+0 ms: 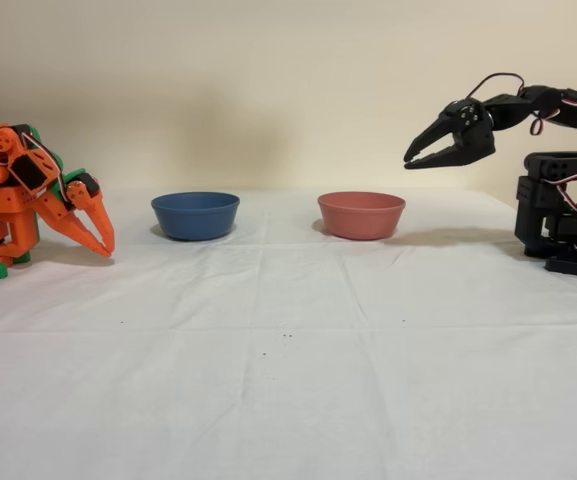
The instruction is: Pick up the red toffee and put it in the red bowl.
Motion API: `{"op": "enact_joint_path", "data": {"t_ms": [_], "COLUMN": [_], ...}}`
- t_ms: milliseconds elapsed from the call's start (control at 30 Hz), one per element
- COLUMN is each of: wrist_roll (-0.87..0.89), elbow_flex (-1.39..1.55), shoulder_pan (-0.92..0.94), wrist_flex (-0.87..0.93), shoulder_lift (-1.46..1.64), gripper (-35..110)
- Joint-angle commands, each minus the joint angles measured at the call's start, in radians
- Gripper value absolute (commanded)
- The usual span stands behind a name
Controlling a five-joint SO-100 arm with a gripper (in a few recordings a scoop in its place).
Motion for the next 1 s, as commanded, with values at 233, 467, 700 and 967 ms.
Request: {"op": "enact_joint_path", "data": {"t_ms": [233, 467, 700, 967], "wrist_roll": [0.009, 0.048, 0.101, 0.158], "elbow_flex": [0.155, 0.284, 0.391, 0.391], "shoulder_pan": [-0.040, -0.038, -0.040, -0.049], "wrist_flex": [-0.190, -0.161, -0.163, 0.003], "shoulder_lift": [0.057, 0.130, 0.193, 0.195], "gripper": [1, 1, 1, 1]}}
